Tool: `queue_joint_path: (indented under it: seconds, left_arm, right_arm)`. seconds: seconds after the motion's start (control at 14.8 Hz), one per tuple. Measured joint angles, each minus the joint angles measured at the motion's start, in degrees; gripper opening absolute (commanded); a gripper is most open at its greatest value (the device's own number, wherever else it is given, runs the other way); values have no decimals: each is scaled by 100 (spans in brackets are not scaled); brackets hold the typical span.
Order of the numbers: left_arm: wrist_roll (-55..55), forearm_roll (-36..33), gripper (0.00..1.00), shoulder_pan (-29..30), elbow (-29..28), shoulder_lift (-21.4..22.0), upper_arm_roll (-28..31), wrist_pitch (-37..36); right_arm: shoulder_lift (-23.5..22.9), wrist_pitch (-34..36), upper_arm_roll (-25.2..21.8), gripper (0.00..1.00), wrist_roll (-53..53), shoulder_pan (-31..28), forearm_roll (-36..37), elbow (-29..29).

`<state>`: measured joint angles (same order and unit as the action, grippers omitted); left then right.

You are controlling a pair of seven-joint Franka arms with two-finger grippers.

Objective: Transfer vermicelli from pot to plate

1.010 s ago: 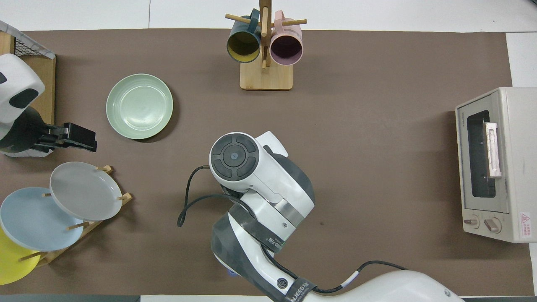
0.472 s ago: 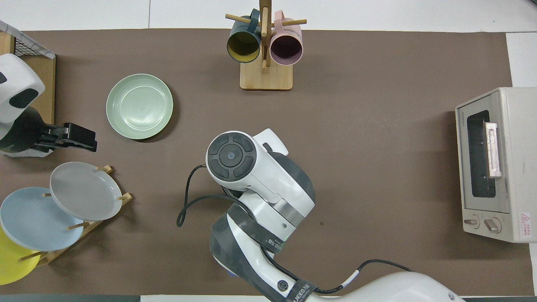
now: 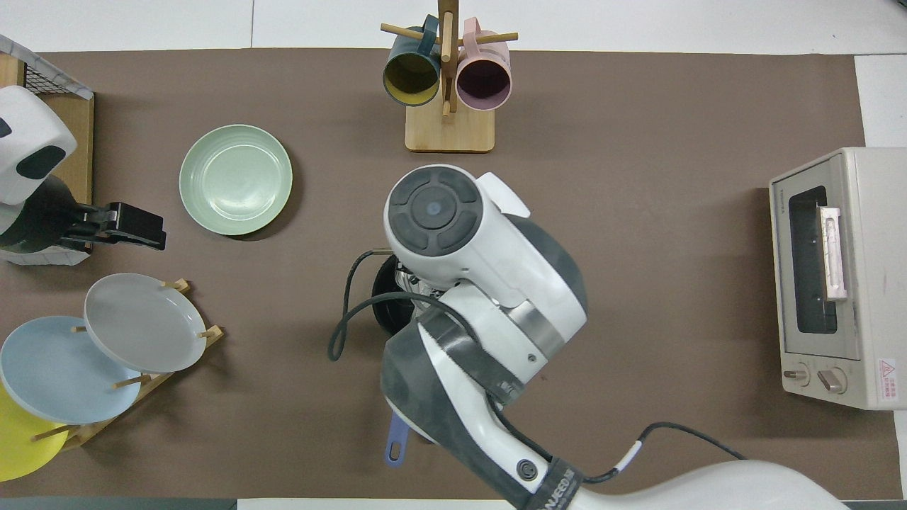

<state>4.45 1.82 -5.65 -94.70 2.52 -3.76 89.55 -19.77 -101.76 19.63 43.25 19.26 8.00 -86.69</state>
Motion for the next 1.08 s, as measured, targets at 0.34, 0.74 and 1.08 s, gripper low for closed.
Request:
queue_joint_path:
  seconds: [0.34,0.74,1.08]
  left_arm:
    - [558,7,100,-744,-144,-96,-105,482]
    - [1290,38,100,-2049,-604,-956,-151,1736]
    - [1556,164,100,-2462,-1314,-1395,-150,3057]
  right_arm:
    - [106,277,-8,55,-1578,-979,0,10]
    - [118,306,-19,55,-3379,-2126,-1,-120]
    - [390,-662,-15,55,-3784,-2517,0,-1186]
